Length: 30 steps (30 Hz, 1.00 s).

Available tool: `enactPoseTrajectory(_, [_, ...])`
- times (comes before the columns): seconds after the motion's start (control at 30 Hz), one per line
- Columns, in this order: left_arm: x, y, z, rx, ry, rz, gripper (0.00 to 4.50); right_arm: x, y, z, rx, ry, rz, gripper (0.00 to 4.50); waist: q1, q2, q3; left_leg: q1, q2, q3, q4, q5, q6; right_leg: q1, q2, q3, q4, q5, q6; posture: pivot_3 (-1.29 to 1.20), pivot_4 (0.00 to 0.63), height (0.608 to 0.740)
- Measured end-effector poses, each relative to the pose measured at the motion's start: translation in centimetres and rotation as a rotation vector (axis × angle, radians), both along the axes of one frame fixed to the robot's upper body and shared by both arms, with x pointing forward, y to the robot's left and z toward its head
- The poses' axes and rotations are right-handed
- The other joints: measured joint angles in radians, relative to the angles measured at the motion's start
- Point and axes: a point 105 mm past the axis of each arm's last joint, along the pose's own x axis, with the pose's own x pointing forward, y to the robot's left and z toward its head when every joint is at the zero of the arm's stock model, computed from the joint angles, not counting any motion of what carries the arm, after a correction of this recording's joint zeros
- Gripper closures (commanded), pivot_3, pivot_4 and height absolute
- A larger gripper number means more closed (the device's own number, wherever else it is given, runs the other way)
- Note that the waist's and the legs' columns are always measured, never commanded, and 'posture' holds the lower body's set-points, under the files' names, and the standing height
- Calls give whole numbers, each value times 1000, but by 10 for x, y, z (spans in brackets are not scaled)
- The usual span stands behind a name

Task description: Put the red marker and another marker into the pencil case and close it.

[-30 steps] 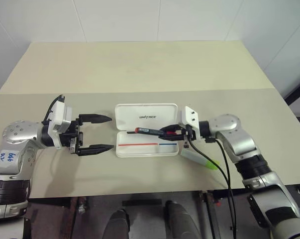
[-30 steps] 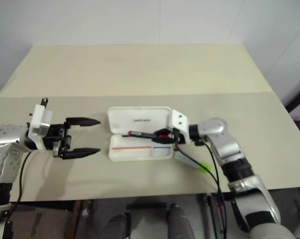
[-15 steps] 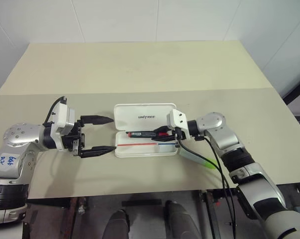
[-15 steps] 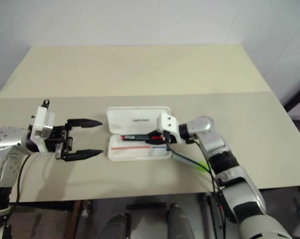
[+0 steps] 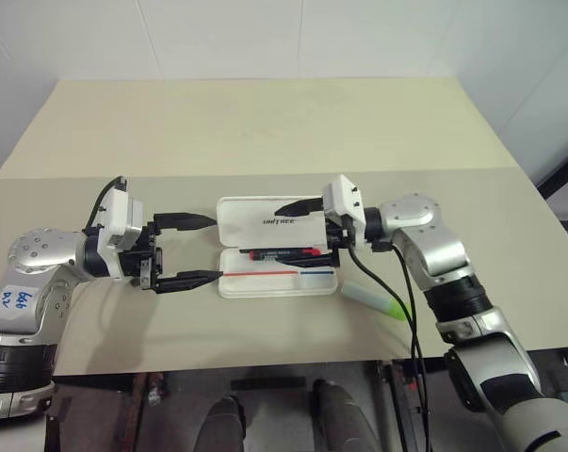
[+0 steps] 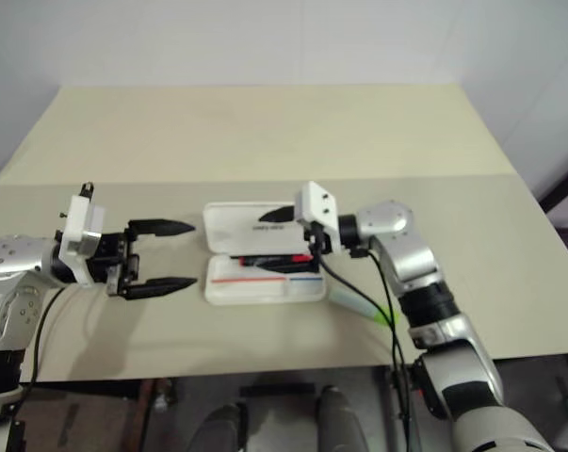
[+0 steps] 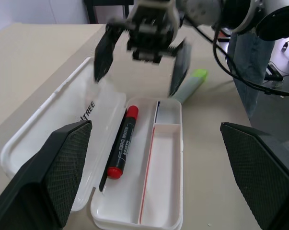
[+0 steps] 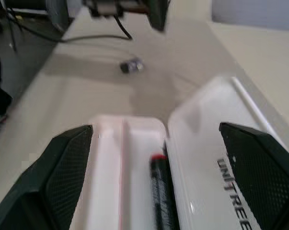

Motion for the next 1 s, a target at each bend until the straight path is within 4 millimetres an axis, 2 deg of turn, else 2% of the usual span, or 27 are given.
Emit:
enactPoseTrajectory(0.2, [-1, -2, -1, -6, 8, -9, 0, -34, -30, -1, 9, 82, -85, 16, 18, 0, 0, 0, 0, 0, 0, 0, 0, 0, 0, 0, -1, 0, -1, 0, 150, 740])
enactPoseTrajectory(0.23, [-1, -3, -1, -7, 10, -14, 0, -39, -42, -6, -3, 99, -131, 16, 21, 0, 0, 0, 0, 0, 0, 0, 0, 0, 0, 0, -2, -1, -1, 0, 150, 740])
enactPoseTrajectory(0.3, [-2, -3, -3, -11, 18, -14, 0, -44, -80, -28, -57, 174, -292, 16, 39, -1, 0, 0, 0, 0, 0, -1, 1, 1, 0, 0, -5, -2, -3, 0, 150, 740])
enactPoseTrajectory(0.33, [-1, -2, -5, -13, 26, -10, 0, -44, -93, -36, -73, 209, -357, 16, 41, -1, 0, -1, 0, 1, 1, -1, 1, 1, -1, 0, -6, -5, -8, 0, 150, 740])
enactPoseTrajectory(0.47, [0, -6, -5, -16, 28, -34, 0, -53, -122, -57, -115, 260, -477, 16, 39, -1, 0, 0, 0, 2, 2, -1, 1, 2, 0, 0, -5, -7, -12, 0, 150, 740])
enactPoseTrajectory(0.87, [4, -8, -1, -16, 30, -61, 0, -53, -169, -110, -162, 309, -650, 16, 35, -1, -1, 1, 0, 3, 4, 0, 2, 3, 0, 1, -6, -6, -14, 0, 150, 740])
enactPoseTrajectory(0.97, [4, -8, 0, -14, 26, -62, 0, -49, -170, -115, -131, 298, -649, 16, 31, -2, -1, 2, 0, 3, 4, 0, 2, 4, 0, 1, -6, -6, -14, 0, 150, 740])
enactPoseTrajectory(1.0, [4, -8, 0, -14, 25, -63, 0, -47, -170, -116, -124, 294, -648, 400, 29, -3, -2, 2, 0, 3, 4, 1, 2, 4, 0, 1, -6, -6, -14, 0, 150, 740])
